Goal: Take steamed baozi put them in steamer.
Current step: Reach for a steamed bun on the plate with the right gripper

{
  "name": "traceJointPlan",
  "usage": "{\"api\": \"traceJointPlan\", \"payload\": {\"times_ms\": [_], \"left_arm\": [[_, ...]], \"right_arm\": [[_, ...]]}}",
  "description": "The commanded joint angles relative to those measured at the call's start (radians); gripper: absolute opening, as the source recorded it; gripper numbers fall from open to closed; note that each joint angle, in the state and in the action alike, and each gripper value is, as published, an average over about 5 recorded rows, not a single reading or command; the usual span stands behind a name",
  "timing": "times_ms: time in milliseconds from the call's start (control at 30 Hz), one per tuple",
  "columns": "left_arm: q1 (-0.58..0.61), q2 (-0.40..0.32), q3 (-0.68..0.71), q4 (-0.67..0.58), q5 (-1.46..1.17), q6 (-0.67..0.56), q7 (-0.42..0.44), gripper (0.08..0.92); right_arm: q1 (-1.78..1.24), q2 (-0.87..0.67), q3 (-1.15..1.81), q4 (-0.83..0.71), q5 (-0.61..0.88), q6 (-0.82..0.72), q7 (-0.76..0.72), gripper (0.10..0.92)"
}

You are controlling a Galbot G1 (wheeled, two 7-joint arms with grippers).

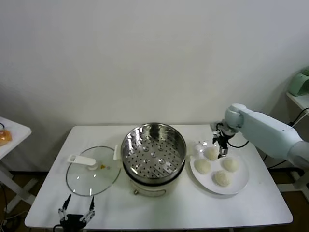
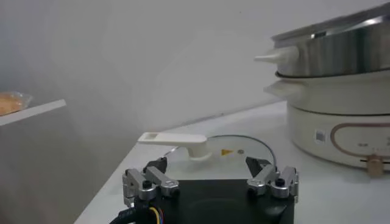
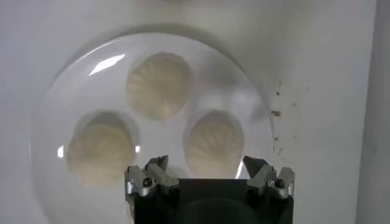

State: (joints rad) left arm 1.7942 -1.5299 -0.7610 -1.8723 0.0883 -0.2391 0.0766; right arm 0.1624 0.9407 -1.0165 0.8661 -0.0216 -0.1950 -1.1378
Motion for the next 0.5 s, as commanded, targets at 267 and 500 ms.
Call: {"api": "traceJointPlan", "payload": {"times_ms": [267,500], "left_arm": [[0.004,0.003,-0.004,0.015,0.027,-0.017,-0.008,0.823],[0.007,0.002,-0.007,0.017,0.037,-0.022,-0.012,0.823]], "right_arm": [[-0.071,0.071,0.108,-0.145,-0.106,0.041,0.012,0.823],[-0.077,0.083,0.118,-0.156,-0.111,0.046,0.013,0.818]]}}
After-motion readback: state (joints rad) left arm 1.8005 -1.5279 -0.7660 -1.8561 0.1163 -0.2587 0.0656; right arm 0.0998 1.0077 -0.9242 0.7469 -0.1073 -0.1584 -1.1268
